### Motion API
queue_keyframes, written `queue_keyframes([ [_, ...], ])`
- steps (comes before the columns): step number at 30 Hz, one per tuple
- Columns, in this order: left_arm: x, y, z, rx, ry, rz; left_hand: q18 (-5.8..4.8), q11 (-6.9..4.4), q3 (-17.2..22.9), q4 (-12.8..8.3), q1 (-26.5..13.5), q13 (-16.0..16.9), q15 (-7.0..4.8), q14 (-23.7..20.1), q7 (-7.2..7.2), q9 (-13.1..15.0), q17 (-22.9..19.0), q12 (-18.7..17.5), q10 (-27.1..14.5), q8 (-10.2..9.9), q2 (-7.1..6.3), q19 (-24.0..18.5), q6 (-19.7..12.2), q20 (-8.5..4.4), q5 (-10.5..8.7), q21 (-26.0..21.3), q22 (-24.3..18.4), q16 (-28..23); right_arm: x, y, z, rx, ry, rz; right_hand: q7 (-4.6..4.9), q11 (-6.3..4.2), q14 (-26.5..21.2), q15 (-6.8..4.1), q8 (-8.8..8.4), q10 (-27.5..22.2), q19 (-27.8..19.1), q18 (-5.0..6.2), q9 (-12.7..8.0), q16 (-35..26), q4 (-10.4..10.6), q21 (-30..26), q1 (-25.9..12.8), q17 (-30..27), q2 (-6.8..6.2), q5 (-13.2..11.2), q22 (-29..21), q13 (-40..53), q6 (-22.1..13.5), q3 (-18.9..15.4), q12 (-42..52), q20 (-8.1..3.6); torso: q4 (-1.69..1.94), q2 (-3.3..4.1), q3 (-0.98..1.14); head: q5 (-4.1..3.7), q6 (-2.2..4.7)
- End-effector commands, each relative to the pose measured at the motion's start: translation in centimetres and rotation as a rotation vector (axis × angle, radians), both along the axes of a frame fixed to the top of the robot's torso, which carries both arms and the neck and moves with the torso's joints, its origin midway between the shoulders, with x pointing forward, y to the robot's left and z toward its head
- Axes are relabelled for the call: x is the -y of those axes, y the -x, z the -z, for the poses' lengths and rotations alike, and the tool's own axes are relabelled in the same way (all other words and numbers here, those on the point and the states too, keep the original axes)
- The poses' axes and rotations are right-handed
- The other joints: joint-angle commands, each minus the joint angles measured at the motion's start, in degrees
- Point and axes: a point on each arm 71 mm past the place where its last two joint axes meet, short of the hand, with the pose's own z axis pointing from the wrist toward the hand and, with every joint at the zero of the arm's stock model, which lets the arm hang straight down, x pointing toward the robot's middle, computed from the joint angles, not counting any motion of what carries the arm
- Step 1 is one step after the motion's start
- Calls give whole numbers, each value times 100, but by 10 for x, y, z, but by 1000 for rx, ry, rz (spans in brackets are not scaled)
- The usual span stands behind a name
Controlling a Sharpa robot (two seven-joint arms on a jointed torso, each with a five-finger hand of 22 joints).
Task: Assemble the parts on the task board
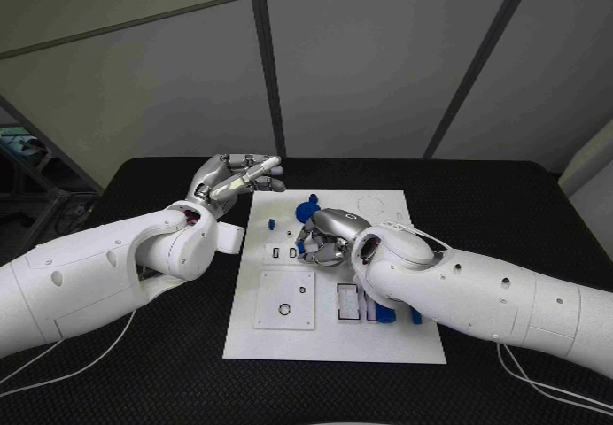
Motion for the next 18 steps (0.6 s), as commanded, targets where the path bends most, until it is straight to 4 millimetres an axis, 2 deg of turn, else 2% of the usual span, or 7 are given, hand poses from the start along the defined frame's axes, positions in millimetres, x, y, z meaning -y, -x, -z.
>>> queue_keyframes([
  [1, 1, 0, -1, 6, 0, 12, -6, -24, -2, -44, -16, -3, -11, -32, 9, -3, 9, -10, 0, -17, 24, -26, 29, -2, -35, -15, -7, -33, 1, 0, 2, -7, 17, 2, -1, 26, 519, 52, -38, -52, 3, -21, -9, -4, 8, -26, -82, 1204, -11, -56, -16, -16, -62, -59, -31, 56, 1, 1, -2, -1, 6],
  [8, 1, 0, -1, 3, 0, 14, -6, -25, -2, -45, -19, -3, -11, -31, 9, -3, 11, -10, 1, -17, 27, -26, 30, -1, -35, -15, -8, -35, 1, 0, 0, 10, 1, 13, 51, 79, 523, 99, -152, -183, -43, -8, -57, 4, 90, -67, -210, 1226, -141, -317, -77, -154, -303, -312, -149, 103, 4, 0, -2, -6, 2],
  [9, 1, 0, -1, 2, -1, 14, -4, -45, 1, -53, -25, 9, -20, -28, -10, 0, 18, 24, 79, -10, 37, -27, 51, -3, -35, -13, -9, -41, 1, 0, -1, 20, -9, 18, 100, 124, 524, 133, -224, -276, -65, -5, -106, 7, 153, -84, -222, 1233, -190, -354, -103, -254, -487, -476, -226, 133, 4, 0, -1, -7, 2],
  [12, 1, 0, 0, -2, -3, 13, -1, -87, 2, -66, -43, 24, -42, -19, -43, 1, 34, 82, 249, -7, 51, -27, 82, -12, -35, -7, -12, -52, 1, 0, -4, 52, -46, 26, 152, 171, 521, 181, -231, -337, -85, 2, -145, 2, 307, -100, -154, 1219, -237, -374, -124, -302, -625, -815, -241, 180, 5, -2, -2, -9, 1],
  [13, 1, -1, 0, -4, -6, 13, 0, -92, 2, -70, -46, 23, -48, -8, -48, 1, 39, 82, 268, -7, 52, -21, 87, -16, -36, -2, -11, -50, 2, 0, -6, 64, -60, 28, 179, 178, 517, 216, -183, -355, -98, 9, -155, -3, 472, -111, 19, 1208, -197, -370, -138, -312, -667, -1065, -220, 206, 4, -2, 0, -7, 0],
  [14, 0, -1, 0, -5, -10, 14, 3, -102, 1, -76, -52, 22, -60, 21, -55, 1, 51, 86, 304, -7, 52, -6, 98, -23, -36, 9, -8, -41, 2, 1, -7, 76, -74, 27, 185, 201, 514, 217, -161, -367, -109, 11, -165, -8, 589, -119, 113, 1196, -212, -372, -150, -319, -714, -1218, -207, 223, 5, -2, 2, -4, -2],
  [18, 0, -1, 1, -14, -31, 18, 7, -154, -19, -83, -102, 25, -117, 185, -85, 2, 112, 116, 492, -2, 43, 94, 153, -69, -35, 81, 16, 26, 2, 3, -13, 121, -127, 18, 186, 209, 508, 218, -127, -400, -124, 17, -172, -18, 719, -132, 253, 1172, -223, -315, -171, -358, -761, -1282, -218, 225, 3, 1, 11, 9, -5],
])
